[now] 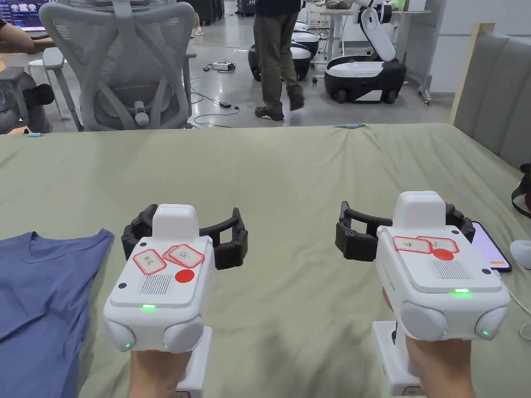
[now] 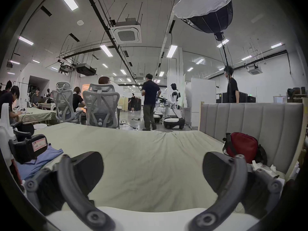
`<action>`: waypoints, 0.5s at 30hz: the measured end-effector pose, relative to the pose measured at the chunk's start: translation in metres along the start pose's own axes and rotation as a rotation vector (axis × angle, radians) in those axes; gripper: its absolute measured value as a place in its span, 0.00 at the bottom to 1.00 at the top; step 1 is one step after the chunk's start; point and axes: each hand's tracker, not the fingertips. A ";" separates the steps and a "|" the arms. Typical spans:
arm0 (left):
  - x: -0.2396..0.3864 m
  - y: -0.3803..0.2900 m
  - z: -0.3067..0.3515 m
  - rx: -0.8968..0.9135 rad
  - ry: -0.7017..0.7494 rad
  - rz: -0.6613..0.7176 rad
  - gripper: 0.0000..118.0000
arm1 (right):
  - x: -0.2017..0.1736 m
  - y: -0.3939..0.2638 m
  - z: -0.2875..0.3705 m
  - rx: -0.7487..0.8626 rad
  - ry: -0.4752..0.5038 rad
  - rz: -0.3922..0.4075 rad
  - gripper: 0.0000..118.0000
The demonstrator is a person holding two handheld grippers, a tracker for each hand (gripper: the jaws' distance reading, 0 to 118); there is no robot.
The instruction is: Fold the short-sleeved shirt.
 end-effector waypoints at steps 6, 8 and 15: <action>-0.002 0.000 -0.007 0.000 0.045 0.038 0.00 | 0.007 -0.007 0.001 0.005 -0.049 0.005 0.00; -0.004 -0.001 -0.009 0.003 0.053 0.037 0.00 | 0.014 -0.011 0.002 -0.001 -0.023 -0.024 0.00; -0.001 0.000 -0.014 0.005 0.061 0.016 0.00 | 0.008 -0.007 0.001 -0.005 -0.033 0.004 0.00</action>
